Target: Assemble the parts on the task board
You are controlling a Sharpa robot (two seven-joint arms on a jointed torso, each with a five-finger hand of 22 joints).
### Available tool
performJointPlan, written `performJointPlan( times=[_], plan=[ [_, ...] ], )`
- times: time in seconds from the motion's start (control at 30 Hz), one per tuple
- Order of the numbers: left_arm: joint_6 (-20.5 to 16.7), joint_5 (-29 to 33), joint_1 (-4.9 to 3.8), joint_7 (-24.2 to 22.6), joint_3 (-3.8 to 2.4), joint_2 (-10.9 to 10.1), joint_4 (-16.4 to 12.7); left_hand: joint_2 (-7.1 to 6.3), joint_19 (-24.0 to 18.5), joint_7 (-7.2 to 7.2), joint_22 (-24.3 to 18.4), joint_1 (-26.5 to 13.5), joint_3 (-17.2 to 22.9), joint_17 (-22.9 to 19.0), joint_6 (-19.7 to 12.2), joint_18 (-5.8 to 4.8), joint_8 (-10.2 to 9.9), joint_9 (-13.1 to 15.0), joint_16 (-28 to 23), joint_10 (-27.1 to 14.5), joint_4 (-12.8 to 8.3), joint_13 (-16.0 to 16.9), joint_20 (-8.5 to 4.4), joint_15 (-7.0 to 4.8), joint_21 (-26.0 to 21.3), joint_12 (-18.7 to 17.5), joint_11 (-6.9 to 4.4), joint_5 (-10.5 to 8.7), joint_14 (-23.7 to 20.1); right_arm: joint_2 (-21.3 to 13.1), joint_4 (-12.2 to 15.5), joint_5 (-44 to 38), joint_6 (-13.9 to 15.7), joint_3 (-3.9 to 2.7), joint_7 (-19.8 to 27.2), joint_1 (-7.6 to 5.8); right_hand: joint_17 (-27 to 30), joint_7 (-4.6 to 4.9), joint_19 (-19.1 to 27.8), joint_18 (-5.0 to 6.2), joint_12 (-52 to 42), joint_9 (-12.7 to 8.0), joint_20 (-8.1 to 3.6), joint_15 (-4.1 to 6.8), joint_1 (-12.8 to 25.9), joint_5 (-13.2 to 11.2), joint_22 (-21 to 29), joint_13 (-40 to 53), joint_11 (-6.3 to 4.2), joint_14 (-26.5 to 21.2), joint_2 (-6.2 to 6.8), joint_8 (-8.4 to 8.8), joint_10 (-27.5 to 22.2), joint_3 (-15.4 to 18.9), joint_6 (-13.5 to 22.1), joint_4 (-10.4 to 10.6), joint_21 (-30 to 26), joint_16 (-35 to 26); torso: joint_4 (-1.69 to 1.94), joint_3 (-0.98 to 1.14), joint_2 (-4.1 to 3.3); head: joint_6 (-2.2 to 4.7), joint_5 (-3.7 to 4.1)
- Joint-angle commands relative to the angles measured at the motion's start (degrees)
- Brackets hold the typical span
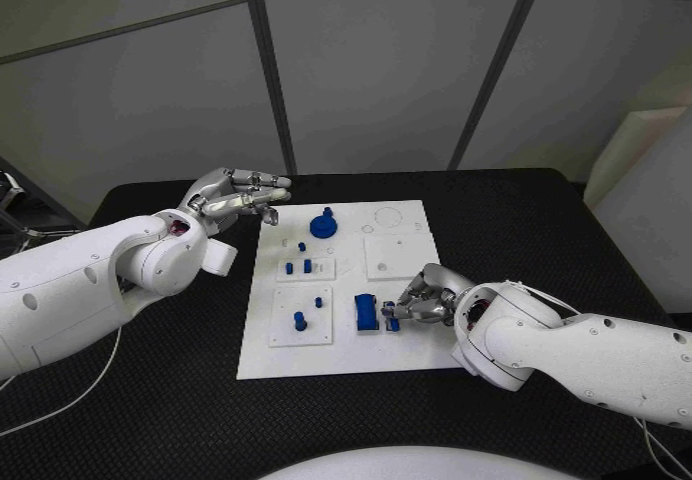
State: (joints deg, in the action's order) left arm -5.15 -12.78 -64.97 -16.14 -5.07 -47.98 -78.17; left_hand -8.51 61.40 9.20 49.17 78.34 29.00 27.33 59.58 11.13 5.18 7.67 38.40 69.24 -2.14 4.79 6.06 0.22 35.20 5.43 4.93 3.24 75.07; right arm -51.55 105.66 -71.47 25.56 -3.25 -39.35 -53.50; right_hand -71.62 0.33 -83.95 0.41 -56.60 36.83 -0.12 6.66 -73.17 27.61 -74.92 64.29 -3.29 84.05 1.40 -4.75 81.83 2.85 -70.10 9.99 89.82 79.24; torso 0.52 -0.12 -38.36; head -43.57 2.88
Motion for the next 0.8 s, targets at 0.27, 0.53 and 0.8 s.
performJointPlan(
  times=[0.27, 0.53, 0.8],
  plan=[
    [0.92, 0.26, -0.09, 0.19, -0.04, -0.09, -0.19, 0.32, -0.31, 0.09, -0.06, 0.03, -0.18, -0.09, 0.1, -0.67, -0.18, 0.09, -0.1, -0.06, -0.04, 0.08, 0.15, 0.0, -0.04, 0.2, 0.25, -0.19, -0.57, 0.78, -0.08, -1.75, -0.64, 0.14, -1.26, 0.1, 0.03, 0.15, -5.98, -0.37, -0.31, 0.77, -0.26, 0.21, 3.66, -8.76, -14.96, 0.32, -0.15, 2.49, 0.95, 0.21, 0.55, 1.92, -1.22, 3.97, 0.06, 0.27, -0.08, 0.06, 0.06, -0.04, -0.07],
    [0.94, 0.26, -0.09, 0.22, -0.04, -0.09, -0.17, 0.32, -0.31, 0.09, -0.06, 0.03, -0.18, -0.09, 0.1, -0.67, -0.18, 0.09, -0.1, -0.06, -0.04, 0.08, 0.15, 0.0, -0.04, 0.2, 0.25, -0.19, -0.57, 0.75, -0.09, -2.3, -0.64, 0.14, -1.29, 0.1, 0.03, 0.19, -5.97, -0.36, -0.4, 1.77, -0.21, 0.17, 4.66, -15.06, -14.94, 0.56, -0.1, 2.5, 1.97, 0.15, 0.58, 3.3, -1.71, 6.48, 0.04, 0.24, -0.04, 0.06, 0.1, 0.03, 0.0],
    [1.0, 0.26, -0.09, 0.25, -0.04, -0.13, -0.13, 0.32, -0.31, 0.09, -0.06, 0.03, -0.18, -0.09, 0.1, -0.67, -0.18, 0.09, -0.1, -0.06, -0.04, 0.08, 0.15, 0.0, -0.04, 0.2, 0.25, -0.19, -0.57, 0.12, 0.31, -3.09, -1.84, 0.15, -1.32, 0.11, 0.06, 0.05, -5.98, -0.37, -0.35, 2.51, -0.27, 0.25, 1.39, -16.97, -14.96, 0.67, -0.21, 2.49, 2.81, 0.23, 0.5, 2.85, -1.74, 5.03, 0.06, 0.19, -0.09, 0.04, 0.09, 0.03, -0.01]
  ],
)
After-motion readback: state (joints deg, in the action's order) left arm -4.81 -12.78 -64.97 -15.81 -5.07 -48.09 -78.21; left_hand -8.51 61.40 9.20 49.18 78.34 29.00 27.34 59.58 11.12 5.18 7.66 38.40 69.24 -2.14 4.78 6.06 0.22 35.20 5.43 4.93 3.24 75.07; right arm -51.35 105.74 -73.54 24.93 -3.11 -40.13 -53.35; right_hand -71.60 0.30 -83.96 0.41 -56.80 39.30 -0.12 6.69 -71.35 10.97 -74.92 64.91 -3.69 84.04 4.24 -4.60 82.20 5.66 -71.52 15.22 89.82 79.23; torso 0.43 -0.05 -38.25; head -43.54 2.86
